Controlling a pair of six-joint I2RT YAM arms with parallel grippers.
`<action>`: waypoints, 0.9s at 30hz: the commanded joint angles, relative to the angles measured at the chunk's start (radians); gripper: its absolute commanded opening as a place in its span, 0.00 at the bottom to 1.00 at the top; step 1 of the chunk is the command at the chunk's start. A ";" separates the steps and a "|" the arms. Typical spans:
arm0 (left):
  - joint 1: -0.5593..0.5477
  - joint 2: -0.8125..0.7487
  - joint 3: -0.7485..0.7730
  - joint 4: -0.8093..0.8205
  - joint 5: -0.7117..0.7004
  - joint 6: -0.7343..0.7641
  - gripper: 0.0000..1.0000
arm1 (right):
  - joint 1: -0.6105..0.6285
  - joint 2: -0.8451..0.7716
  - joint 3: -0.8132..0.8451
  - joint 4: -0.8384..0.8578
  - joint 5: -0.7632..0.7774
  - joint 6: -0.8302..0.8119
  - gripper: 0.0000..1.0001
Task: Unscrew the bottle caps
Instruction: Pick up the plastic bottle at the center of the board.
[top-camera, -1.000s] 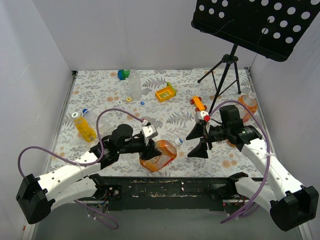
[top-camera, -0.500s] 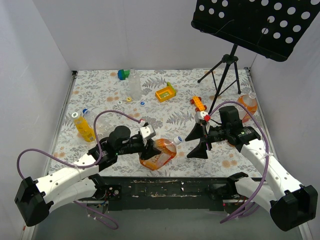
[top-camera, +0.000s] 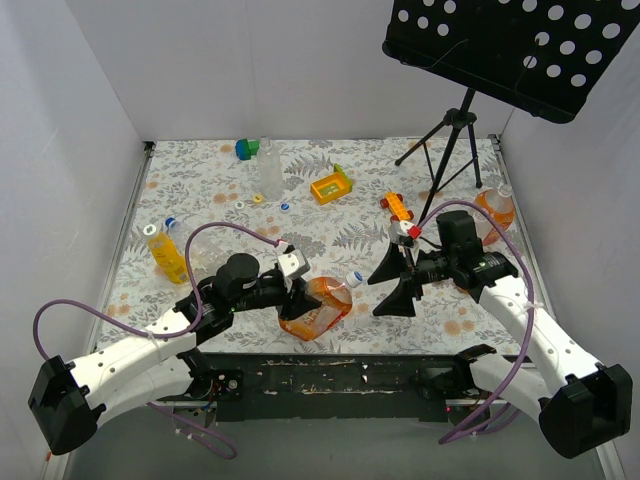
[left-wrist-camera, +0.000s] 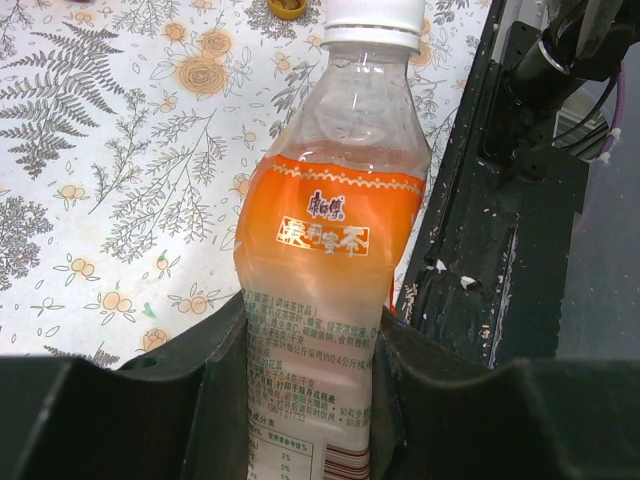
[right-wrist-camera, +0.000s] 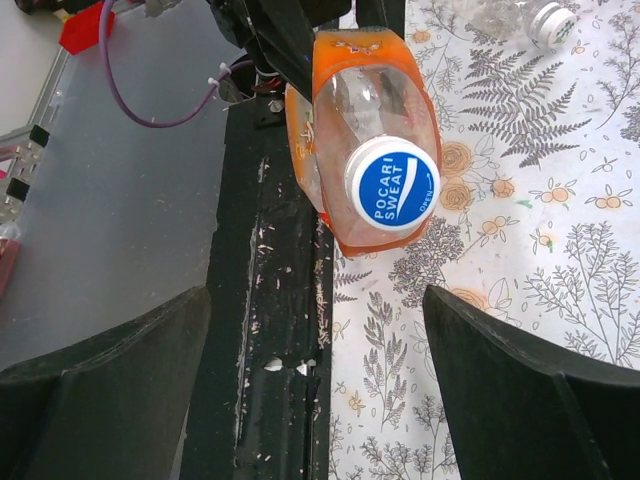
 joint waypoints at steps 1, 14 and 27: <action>-0.002 -0.013 -0.007 0.041 -0.003 -0.003 0.00 | -0.007 0.009 -0.014 0.049 -0.043 0.036 0.94; -0.002 -0.002 -0.009 0.049 -0.024 -0.005 0.00 | -0.010 0.012 -0.029 0.081 -0.054 0.065 0.94; -0.004 0.005 -0.020 0.095 0.007 0.003 0.00 | -0.013 0.046 -0.046 0.190 -0.060 0.226 0.94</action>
